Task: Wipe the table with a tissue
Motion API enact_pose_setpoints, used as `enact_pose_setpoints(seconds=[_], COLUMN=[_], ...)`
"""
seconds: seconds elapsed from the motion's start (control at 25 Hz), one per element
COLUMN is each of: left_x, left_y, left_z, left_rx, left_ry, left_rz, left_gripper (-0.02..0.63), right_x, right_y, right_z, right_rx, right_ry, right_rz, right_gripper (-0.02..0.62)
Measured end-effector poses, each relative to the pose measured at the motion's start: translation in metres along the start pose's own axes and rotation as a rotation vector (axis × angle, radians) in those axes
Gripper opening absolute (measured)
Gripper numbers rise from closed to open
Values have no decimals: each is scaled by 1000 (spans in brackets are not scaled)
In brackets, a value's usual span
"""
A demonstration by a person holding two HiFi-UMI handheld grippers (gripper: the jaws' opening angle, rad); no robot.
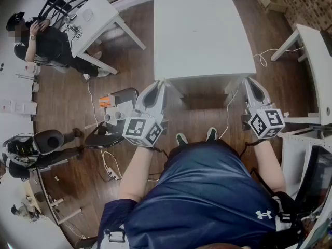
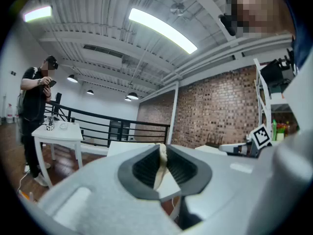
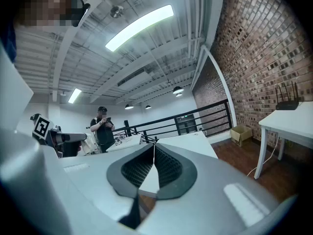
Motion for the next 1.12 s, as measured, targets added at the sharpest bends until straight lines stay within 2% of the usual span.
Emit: enact_pose_setpoints(seconds=[0.16,0.28,0.44,0.64,0.76,0.88,1.12], left_x=[29,52,80,143,185,227,304], left_y=[12,14,16,15,4,4,-8], left_z=[-16,-21,-46,-111,-148,-182,-217], left_rx=[13,-28,-143,-271,-419,-498,-509], left_ry=[23,13,-31,-95,-153,-184,-200], left_rz=[21,22,21,22,8,-29,-161], left_gripper=[38,37,38,37,37,37,37], right_x=[17,25,41,90,121,166,240], right_y=[6,5,2,2,2,11,15], right_z=[24,45,54,64,75,77,75], right_rx=[1,9,13,-12,-27,-22,-6], right_ry=[6,7,4,-20,-56,-65,-48], right_rz=[21,14,-20,-62,-113,-144,-183], right_gripper=[11,11,11,11,11,11,11])
Point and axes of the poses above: the fingertips, and each gripper's own axes: x forward along the fingers, z to its right, y out of its top, the point moved 6 cm from there along -x, backward along the fingers, and after that the axes turned 12 degrees about -x, right-handed, at the moved point
